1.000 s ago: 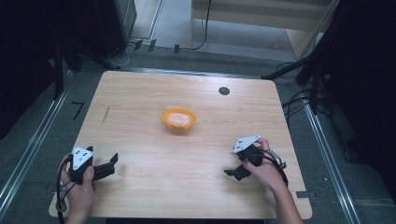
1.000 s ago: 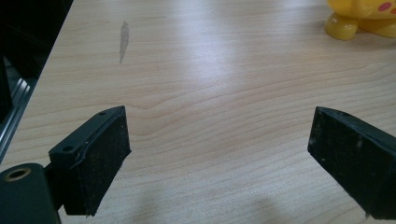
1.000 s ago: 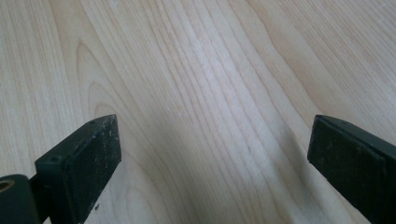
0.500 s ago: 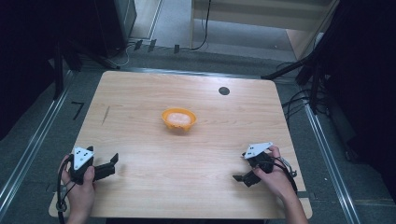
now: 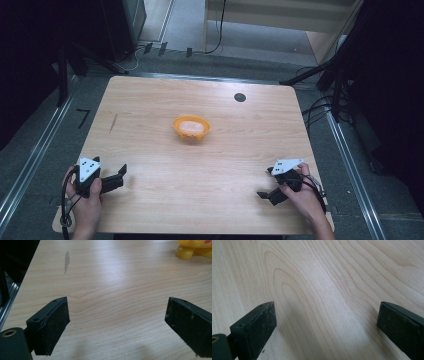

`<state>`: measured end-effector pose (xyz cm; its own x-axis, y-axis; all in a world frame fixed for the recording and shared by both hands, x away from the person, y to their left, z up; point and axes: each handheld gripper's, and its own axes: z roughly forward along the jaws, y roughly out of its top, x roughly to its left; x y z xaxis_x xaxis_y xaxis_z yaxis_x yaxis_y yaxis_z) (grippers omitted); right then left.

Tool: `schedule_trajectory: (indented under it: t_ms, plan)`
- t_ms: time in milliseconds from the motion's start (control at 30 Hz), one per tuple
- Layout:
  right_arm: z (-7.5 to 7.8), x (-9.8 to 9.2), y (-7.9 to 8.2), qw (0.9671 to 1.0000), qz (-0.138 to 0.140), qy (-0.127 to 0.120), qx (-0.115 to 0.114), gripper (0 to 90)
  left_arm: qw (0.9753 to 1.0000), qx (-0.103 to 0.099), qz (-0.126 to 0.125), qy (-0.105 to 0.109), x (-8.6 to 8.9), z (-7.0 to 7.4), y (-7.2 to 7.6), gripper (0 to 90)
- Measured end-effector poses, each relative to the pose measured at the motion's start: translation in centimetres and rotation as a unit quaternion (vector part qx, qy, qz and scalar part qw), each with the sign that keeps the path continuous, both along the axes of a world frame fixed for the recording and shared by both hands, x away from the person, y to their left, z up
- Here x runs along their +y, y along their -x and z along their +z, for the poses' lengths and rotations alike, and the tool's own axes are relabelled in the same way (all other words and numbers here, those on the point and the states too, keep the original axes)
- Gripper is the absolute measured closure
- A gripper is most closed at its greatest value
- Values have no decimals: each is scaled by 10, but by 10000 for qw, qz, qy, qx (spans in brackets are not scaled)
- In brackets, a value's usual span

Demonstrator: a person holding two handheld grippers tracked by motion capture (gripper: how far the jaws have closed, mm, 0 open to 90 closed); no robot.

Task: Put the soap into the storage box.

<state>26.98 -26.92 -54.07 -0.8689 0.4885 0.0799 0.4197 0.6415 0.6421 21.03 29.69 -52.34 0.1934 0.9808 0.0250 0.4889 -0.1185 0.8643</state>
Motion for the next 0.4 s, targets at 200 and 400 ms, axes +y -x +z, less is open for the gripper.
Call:
schedule_trajectory:
  t_ms: [200,400]
  plan:
    - [1,-7,5,9999,-82,-78,-54,31,10000,4,3,-6,0,0,0,59]
    - [2,-11,7,9997,-135,-128,-127,31,10000,35,-25,-21,0,0,-1,59]
